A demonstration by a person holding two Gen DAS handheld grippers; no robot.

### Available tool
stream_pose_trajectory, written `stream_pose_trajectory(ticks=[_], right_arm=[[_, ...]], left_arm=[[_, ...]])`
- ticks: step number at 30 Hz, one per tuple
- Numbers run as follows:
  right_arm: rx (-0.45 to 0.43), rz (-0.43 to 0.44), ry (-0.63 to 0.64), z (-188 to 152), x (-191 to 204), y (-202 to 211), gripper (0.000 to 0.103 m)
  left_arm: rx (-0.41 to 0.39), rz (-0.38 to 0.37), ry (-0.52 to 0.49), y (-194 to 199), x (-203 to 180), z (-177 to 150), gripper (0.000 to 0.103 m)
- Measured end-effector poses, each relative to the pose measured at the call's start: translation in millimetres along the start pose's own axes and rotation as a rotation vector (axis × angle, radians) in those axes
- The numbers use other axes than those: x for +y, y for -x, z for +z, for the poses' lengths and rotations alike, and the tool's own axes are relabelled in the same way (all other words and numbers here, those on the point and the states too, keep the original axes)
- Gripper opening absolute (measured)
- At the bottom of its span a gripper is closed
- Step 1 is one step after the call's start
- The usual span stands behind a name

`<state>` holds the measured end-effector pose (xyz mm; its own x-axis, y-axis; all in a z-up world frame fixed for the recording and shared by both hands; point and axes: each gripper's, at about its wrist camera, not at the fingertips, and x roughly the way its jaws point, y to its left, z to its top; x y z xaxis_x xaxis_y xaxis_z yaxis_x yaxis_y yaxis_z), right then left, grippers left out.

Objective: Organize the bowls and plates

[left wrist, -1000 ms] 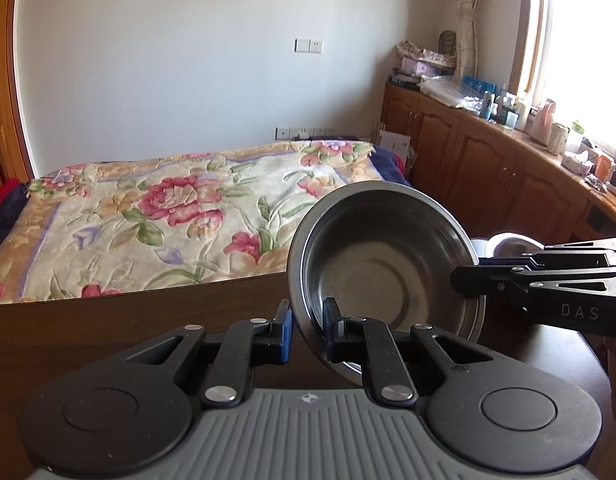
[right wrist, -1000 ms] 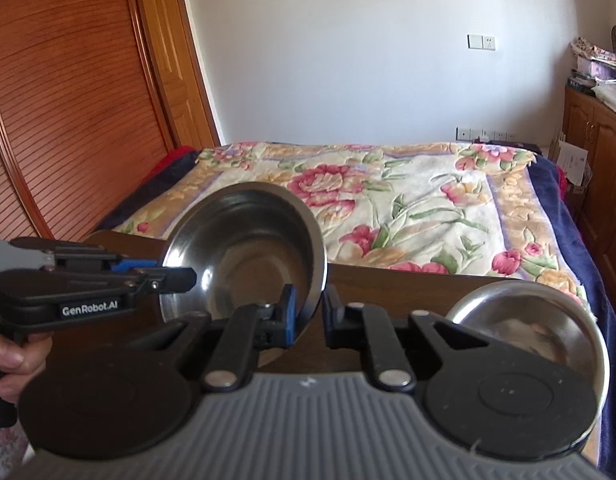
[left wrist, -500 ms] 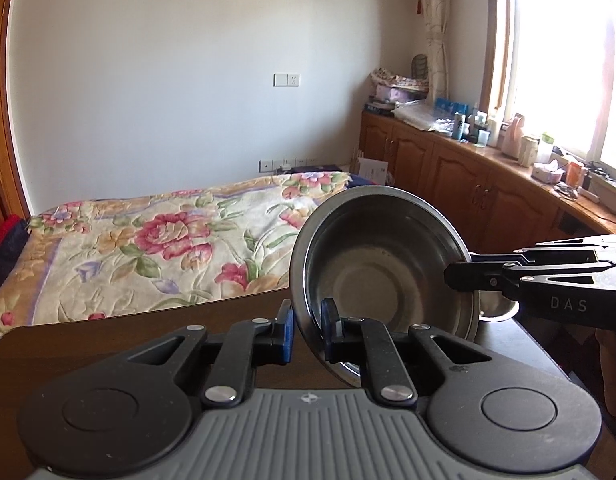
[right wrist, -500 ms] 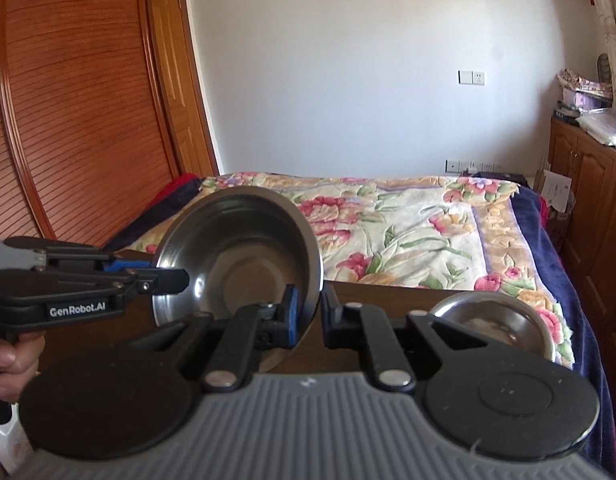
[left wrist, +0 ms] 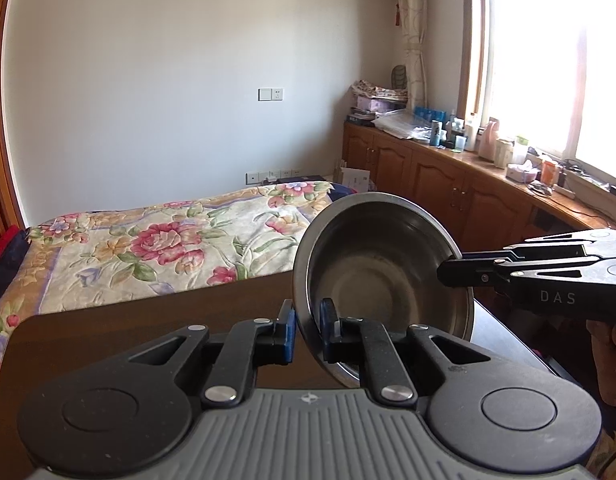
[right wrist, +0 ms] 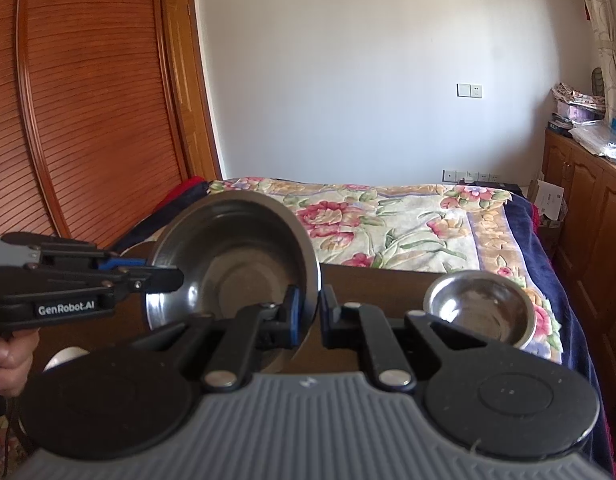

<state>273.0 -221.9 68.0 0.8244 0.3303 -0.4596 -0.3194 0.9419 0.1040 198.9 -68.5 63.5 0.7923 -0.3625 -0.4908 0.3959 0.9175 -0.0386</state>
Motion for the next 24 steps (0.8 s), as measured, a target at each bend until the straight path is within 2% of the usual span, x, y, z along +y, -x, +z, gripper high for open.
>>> stream_pose_trajectory(ticks=[16, 24], right_arm=[[0.036, -0.011, 0.003, -53, 20, 31, 0.011], [0.051, -0.009, -0.005, -77, 24, 35, 0.011]], left_arm=[[0.044, -0.091, 0.018, 38, -15, -63, 0.013], [0.08, -0.094, -0.003, 42, -22, -89, 0.013]])
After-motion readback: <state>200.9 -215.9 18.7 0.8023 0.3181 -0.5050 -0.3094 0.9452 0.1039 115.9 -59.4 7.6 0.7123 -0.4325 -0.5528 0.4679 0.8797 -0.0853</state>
